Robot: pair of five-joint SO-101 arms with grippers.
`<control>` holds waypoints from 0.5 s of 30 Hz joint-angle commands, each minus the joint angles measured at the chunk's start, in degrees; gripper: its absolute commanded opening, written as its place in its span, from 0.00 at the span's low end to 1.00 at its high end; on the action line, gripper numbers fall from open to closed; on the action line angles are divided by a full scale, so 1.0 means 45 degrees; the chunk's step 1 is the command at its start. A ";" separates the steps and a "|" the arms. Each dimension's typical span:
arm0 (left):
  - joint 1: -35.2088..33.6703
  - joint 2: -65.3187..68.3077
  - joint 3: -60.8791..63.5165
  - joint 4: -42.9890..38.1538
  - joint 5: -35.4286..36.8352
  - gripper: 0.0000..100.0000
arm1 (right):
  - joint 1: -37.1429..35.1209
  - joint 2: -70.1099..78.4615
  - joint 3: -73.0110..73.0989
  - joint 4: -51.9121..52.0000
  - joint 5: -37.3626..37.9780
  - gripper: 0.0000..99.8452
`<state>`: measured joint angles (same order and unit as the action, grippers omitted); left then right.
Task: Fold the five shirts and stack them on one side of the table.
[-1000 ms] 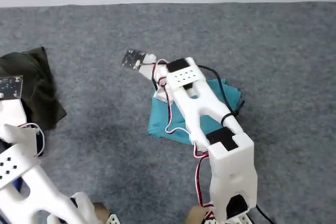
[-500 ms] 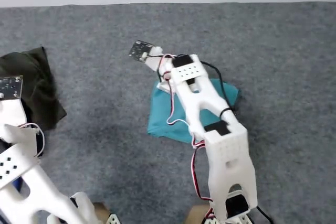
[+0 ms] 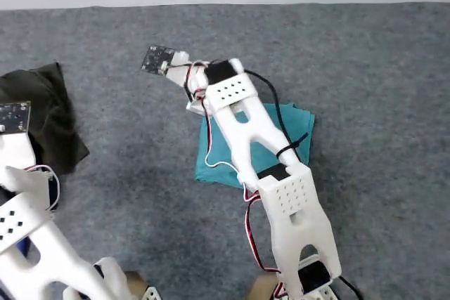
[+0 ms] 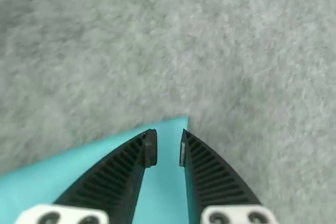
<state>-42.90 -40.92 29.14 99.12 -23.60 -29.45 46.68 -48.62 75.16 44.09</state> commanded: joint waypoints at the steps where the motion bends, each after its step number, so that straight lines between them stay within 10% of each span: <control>1: 0.0020 -0.0274 -0.0107 0.0176 -0.0039 0.00 | 0.0381 -0.0361 -0.2208 0.2569 -0.0137 0.09; 6: 0.0020 -0.0274 -0.0107 0.0156 -0.0039 0.00 | 0.1123 -0.0244 -0.4591 0.6164 -0.0156 0.09; 15: 0.0020 -0.0274 -0.0068 0.0117 -0.0039 0.00 | 0.3350 0.0225 -0.2696 0.6164 -0.1368 0.09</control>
<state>-42.90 -40.92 29.14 99.12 -23.60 -16.62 48.62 -63.30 100.40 39.60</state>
